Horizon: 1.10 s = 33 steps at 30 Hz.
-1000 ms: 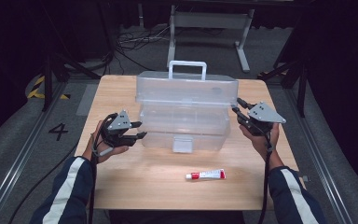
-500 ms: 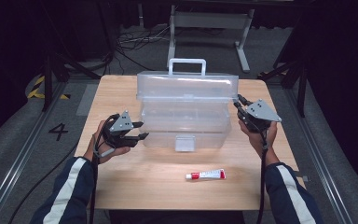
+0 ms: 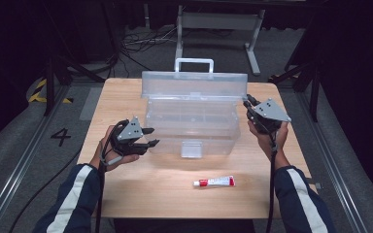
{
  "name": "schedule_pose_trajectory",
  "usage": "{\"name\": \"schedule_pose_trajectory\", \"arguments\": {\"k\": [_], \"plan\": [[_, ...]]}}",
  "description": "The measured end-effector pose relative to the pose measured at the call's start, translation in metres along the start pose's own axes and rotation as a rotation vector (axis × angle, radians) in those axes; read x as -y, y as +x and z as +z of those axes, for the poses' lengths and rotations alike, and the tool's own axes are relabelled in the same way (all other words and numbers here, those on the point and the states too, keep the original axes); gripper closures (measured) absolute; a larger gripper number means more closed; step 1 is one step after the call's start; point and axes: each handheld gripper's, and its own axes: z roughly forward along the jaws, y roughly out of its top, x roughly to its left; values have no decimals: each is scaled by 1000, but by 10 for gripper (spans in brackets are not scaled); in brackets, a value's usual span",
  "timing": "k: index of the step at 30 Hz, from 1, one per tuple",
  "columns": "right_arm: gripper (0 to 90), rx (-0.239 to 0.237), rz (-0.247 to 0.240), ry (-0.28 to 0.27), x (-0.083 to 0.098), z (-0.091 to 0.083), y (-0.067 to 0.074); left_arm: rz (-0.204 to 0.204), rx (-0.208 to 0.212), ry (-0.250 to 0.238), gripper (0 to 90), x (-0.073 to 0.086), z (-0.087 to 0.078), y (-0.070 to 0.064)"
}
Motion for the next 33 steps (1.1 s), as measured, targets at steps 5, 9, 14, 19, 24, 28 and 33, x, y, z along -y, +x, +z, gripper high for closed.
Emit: {"name": "schedule_pose_trajectory", "arguments": {"k": [5, 9, 14, 19, 24, 28, 33], "plan": [[818, 5, 3, 4, -3, 2, -2, 19, 12, 25, 555, -2, 9, -3], [820, 1, 12, 8, -5, 4, -4, 20, 26, 33, 553, -1, 13, -2], [823, 1, 23, 17, -9, 7, -7, 20, 42, 47, 553, -1, 20, -2], [825, 1, 29, 24, -12, 9, -9, 31, 48, 75, 549, -1, 28, -2], [827, 2, 48, 25, -14, 12, -11, 25, 46, 89, 549, -1, 34, 1], [830, 4, 47, 28, -17, 15, -13, 32, 53, 100, 578, 0, 37, 2], [832, 8, 50, 29, -19, 17, -15, 35, 35, 122, 624, 0, 41, 4]]}}
